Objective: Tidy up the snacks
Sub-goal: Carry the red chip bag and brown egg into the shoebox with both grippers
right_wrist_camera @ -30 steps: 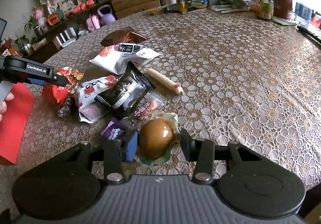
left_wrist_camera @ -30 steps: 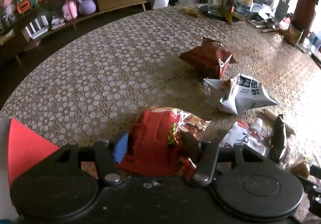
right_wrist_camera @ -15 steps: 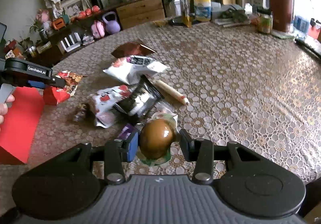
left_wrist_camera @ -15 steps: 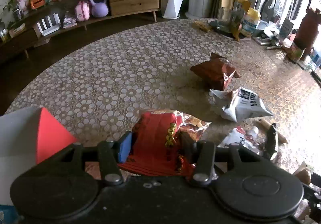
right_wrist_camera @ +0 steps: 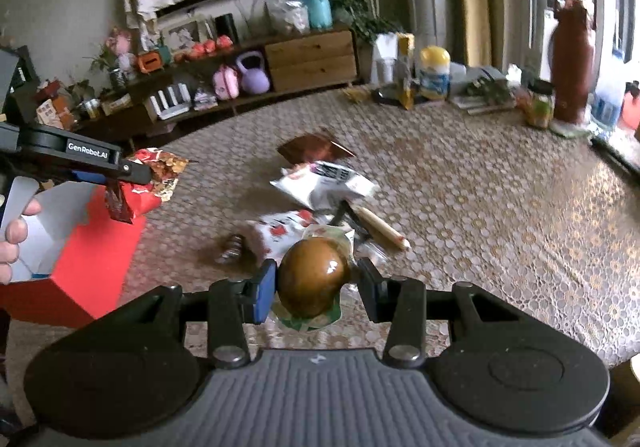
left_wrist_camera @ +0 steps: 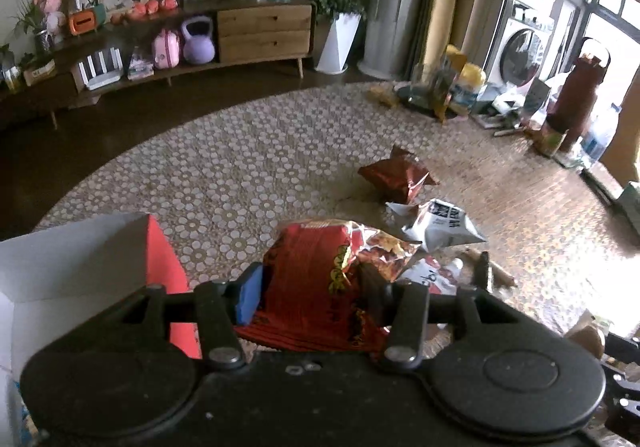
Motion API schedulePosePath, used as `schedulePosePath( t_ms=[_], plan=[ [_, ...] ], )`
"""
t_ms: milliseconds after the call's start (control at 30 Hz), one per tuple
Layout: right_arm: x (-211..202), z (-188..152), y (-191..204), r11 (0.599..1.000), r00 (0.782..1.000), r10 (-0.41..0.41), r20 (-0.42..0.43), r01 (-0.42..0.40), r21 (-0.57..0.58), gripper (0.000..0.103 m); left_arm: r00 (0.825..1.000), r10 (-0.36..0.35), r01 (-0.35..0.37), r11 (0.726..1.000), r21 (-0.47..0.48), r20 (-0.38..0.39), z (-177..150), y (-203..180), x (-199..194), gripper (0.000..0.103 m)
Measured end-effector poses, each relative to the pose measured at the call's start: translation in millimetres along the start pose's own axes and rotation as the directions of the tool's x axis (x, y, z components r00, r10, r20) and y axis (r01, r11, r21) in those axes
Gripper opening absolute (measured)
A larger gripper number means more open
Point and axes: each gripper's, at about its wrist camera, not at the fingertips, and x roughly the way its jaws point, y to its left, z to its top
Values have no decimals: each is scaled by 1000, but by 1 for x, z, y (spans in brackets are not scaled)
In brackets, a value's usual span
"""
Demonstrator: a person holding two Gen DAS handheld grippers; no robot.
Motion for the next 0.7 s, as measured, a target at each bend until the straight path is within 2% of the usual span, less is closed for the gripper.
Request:
schedulePosePath(
  t_ms=[333, 700],
  plan=[
    [-33, 8, 48, 996, 998, 59, 37, -57, -63, 42, 999, -29, 29, 1000, -3, 45, -21, 17, -60, 50],
    [-41, 15, 117, 979, 988, 150, 42, -143, -149, 42, 997, 6, -3, 999, -39, 76, -47, 58, -107, 50]
  ],
)
